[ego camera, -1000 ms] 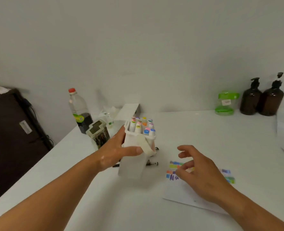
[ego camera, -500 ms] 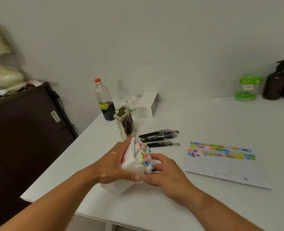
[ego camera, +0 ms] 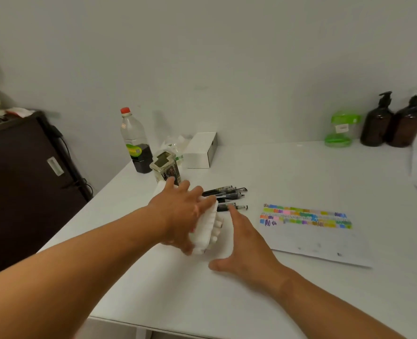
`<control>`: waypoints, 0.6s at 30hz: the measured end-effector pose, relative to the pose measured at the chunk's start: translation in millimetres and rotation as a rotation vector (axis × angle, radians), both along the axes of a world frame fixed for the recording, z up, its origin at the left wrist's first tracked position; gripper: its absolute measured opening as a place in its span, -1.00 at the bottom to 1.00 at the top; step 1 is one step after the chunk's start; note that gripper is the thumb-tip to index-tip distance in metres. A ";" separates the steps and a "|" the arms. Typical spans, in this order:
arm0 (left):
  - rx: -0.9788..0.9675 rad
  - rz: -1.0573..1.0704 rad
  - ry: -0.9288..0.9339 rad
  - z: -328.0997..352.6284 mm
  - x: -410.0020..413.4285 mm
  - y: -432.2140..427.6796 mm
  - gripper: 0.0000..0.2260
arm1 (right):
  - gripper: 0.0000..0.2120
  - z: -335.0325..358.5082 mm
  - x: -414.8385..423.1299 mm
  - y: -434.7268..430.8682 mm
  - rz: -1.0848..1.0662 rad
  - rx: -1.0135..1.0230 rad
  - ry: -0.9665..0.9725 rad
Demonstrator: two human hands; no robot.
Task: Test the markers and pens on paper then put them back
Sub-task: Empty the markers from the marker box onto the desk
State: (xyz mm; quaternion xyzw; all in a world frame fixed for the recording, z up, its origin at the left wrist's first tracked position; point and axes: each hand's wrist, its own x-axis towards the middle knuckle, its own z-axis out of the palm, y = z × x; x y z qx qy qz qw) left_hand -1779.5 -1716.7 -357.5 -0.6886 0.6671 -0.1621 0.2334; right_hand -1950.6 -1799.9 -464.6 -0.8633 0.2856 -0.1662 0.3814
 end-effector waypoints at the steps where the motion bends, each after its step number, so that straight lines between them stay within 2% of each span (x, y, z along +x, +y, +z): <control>1: 0.000 -0.030 -0.045 1.0 -2.8 -5.4 0.12 | 0.34 -3.4 0.9 -1.6 0.008 -0.021 -0.014; 4: 0.023 -0.053 -0.099 2.3 -4.3 -14.4 0.13 | 0.32 -10.9 2.0 -7.2 0.006 -0.111 0.008; 12: 0.029 0.010 -0.009 1.4 12.3 -3.5 0.14 | 0.28 -14.7 13.5 -15.2 -0.006 -0.370 0.121; 15: 0.014 -0.006 0.042 -1.5 5.3 -5.7 0.14 | 0.22 -9.5 26.8 -10.4 -0.020 -0.415 0.041; 18: 0.006 0.014 0.092 -2.9 7.1 -5.1 0.13 | 0.06 -7.9 33.8 -7.5 -0.070 -0.478 -0.025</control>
